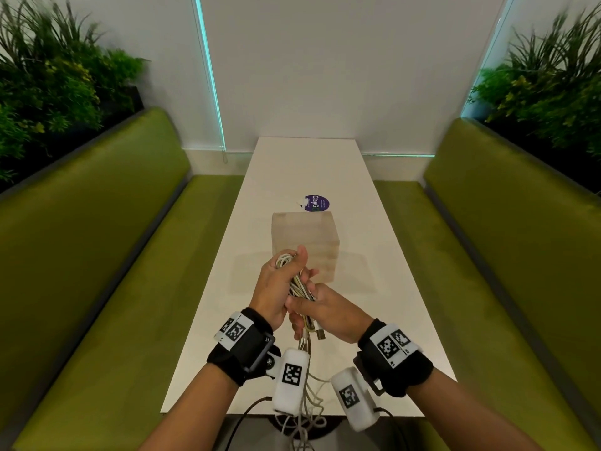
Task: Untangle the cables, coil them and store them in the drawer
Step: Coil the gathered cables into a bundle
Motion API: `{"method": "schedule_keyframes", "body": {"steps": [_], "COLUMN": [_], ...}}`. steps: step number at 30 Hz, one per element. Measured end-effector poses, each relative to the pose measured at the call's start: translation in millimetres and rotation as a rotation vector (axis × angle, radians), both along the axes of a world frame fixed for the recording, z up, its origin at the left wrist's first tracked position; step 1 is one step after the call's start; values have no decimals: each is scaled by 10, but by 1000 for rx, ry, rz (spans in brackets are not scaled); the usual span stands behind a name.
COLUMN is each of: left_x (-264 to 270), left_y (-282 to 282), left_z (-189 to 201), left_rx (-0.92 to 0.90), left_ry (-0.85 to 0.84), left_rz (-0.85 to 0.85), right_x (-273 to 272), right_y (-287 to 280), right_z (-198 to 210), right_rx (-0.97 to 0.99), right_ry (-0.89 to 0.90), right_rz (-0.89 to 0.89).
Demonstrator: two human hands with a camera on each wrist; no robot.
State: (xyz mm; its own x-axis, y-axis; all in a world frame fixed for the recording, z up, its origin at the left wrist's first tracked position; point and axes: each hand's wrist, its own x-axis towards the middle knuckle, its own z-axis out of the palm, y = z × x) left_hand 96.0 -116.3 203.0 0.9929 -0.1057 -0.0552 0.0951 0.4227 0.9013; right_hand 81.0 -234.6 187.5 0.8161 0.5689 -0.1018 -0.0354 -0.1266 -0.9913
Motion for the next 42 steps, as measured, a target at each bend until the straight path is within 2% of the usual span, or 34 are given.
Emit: {"method": "schedule_keyframes", "body": {"steps": [3, 6, 9, 11, 15, 18, 22, 29, 31, 32, 34, 36, 39, 42], "left_x": [-12, -31, -131, -248, -359, -357, -338, -393, -406, -407, -402, -391, -362, -304], "left_y": [57, 141, 91, 6, -104, -76, 6, 40, 97, 124, 183, 242, 275, 233], "left_z": [-37, -182, -396, -466, -423, -433, -451, -443, -467, -474, -482, -469, -433, -375], "left_rx": [75, 131, 228, 281, 296, 348, 443, 400, 425, 442, 453, 436, 402, 281], "left_ry": [-62, -151, -72, -92, -81, -103, -164, -80, -65, -63, -51, -34, -30, -5], "left_rz": [-40, -176, -326, -383, -249, -263, -316, -384, -410, -431, -477, -514, -552, -586], "right_x": [19, 35, 94, 136, 127, 79, 29, 51, 72, 73, 62, 54, 41, 51], "right_y": [-27, -99, -187, -244, -272, -267, -291, -369, -454, -494, -568, -632, -647, -595], "right_z": [1, 74, 181, 261, 290, 274, 267, 339, 391, 420, 487, 574, 671, 704], "right_rx": [-94, -84, -16, 36, 303, 526, 483, 422, 332, 227, -80, -351, -675, -827], "right_ry": [-86, -153, -209, -219, -50, 105, 96, 13, -55, -117, -262, -326, -328, -346], "right_rz": [-75, -142, -245, -322, -398, -387, -374, -330, -308, -298, -271, -210, -17, 197]}}
